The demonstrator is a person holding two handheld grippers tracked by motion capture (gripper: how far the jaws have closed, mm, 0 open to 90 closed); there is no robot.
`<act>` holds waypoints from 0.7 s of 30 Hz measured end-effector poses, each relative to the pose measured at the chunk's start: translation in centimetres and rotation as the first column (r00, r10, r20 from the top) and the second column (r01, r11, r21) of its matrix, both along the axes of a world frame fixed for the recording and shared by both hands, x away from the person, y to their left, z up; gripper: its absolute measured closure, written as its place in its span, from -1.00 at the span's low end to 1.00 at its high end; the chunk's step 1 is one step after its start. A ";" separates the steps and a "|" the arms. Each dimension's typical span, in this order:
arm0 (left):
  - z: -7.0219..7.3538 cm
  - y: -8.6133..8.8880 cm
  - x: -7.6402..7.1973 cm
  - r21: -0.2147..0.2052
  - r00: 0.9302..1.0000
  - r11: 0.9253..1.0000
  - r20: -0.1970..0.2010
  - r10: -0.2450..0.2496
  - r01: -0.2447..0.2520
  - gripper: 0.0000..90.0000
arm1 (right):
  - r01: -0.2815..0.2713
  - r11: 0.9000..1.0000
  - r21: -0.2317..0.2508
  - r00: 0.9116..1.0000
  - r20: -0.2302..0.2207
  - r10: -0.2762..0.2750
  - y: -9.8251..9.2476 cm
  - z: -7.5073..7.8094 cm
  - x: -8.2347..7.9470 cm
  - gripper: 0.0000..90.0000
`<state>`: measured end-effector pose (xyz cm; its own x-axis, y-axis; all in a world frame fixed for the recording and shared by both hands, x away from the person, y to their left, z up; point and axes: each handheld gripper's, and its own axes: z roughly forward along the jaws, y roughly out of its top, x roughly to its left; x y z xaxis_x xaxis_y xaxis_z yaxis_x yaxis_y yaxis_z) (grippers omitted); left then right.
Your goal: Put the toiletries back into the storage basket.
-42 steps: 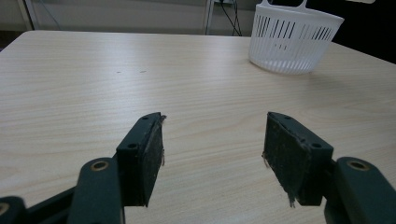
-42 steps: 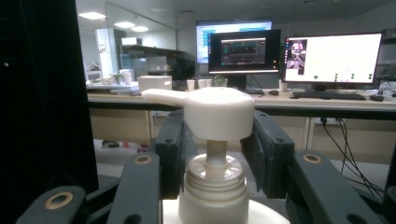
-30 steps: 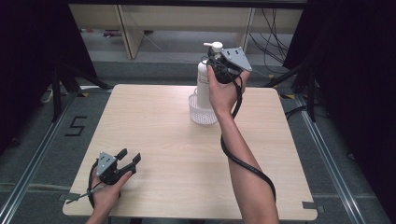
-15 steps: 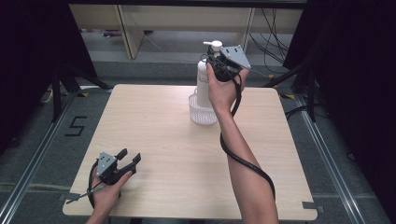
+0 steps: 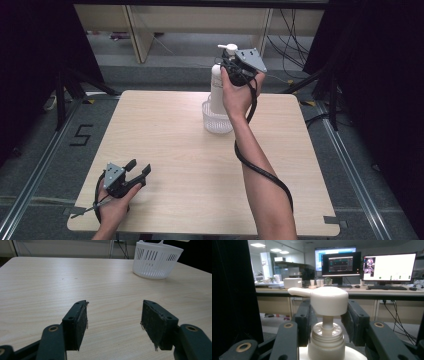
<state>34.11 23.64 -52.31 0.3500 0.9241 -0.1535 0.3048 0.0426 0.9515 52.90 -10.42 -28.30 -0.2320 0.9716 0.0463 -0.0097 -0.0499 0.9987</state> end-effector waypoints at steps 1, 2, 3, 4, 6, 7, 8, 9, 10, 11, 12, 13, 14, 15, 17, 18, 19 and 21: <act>0.0 0.0 0.0 0.000 1.000 1.000 0.000 0.000 0.000 -0.18 | -0.001 1.000 -0.008 1.000 -0.008 0.001 0.0 -0.1 0.1 0.34; 0.0 0.0 0.0 -0.001 1.000 1.000 -0.001 0.000 0.000 -0.18 | 0.002 1.000 -0.001 1.000 -0.006 -0.002 0.0 -0.1 0.2 0.34; 0.0 0.0 0.0 -0.001 1.000 1.000 0.000 0.000 0.000 -0.18 | -0.002 1.000 -0.002 1.000 -0.007 0.002 0.0 -0.1 0.2 0.34; 0.0 0.0 0.0 0.000 1.000 1.000 -0.001 0.000 0.000 -0.18 | 0.006 1.000 -0.003 1.000 -0.009 -0.006 0.0 -0.2 0.3 0.34; 0.0 0.0 0.0 -0.001 1.000 1.000 -0.001 0.000 0.000 -0.18 | 0.007 1.000 -0.001 1.000 -0.015 -0.007 0.0 -0.4 0.5 0.34; 0.0 0.0 0.0 0.000 1.000 1.000 -0.001 0.000 0.000 -0.18 | 0.005 1.000 -0.001 1.000 -0.022 -0.005 0.0 -0.4 0.5 0.34; 0.0 0.0 0.0 0.000 1.000 1.000 0.000 0.000 0.000 -0.18 | 0.007 1.000 -0.003 1.000 -0.019 -0.007 0.0 -0.5 0.7 0.34; 0.0 0.0 0.0 -0.001 1.000 1.000 -0.001 0.000 0.000 -0.18 | 0.011 1.000 -0.010 1.000 -0.018 -0.011 -0.1 -0.6 0.7 0.34; 0.0 0.0 0.0 -0.001 1.000 1.000 -0.001 0.001 -0.001 -0.18 | 0.006 1.000 -0.006 1.000 -0.021 -0.007 0.0 -0.7 0.8 0.34; 0.0 0.0 0.0 -0.001 1.000 1.000 -0.001 0.001 -0.001 -0.18 | 0.007 1.000 -0.005 1.000 -0.021 -0.007 0.0 -0.7 0.8 0.34; 0.0 0.0 0.0 0.000 1.000 1.000 -0.001 0.000 0.000 -0.18 | 0.007 1.000 -0.005 1.000 -0.021 -0.007 0.0 -0.7 0.8 0.34; 0.0 0.0 0.0 0.001 1.000 1.000 -0.001 -0.001 0.001 -0.18 | 0.010 1.000 -0.007 1.000 -0.021 -0.010 0.0 -0.8 0.9 0.34; 0.0 0.0 0.0 0.000 1.000 1.000 0.000 -0.001 0.001 -0.18 | 0.007 1.000 -0.005 1.000 -0.023 -0.007 0.0 -0.8 0.9 0.34; 0.0 0.0 0.0 0.000 1.000 1.000 0.000 -0.001 0.001 -0.18 | 0.007 1.000 -0.004 1.000 -0.024 -0.008 0.1 -0.8 0.9 0.34; 0.0 0.0 0.0 0.001 1.000 1.000 0.000 -0.001 0.001 -0.18 | 0.010 1.000 -0.007 1.000 -0.019 -0.010 0.1 -0.9 1.0 0.34; 0.0 0.0 0.0 0.000 1.000 1.000 0.000 -0.001 0.001 -0.18 | 0.010 1.000 0.000 1.000 -0.024 -0.010 0.1 -1.0 1.0 0.34; 0.0 0.0 0.0 0.000 1.000 1.000 0.000 -0.001 0.001 -0.18 | 0.012 1.000 -0.002 1.000 -0.029 -0.012 0.2 -1.0 1.0 0.34; 0.0 0.0 0.0 0.001 1.000 1.000 0.000 -0.001 0.001 -0.18 | 0.009 1.000 -0.011 1.000 -0.027 -0.009 0.1 -1.1 1.1 0.34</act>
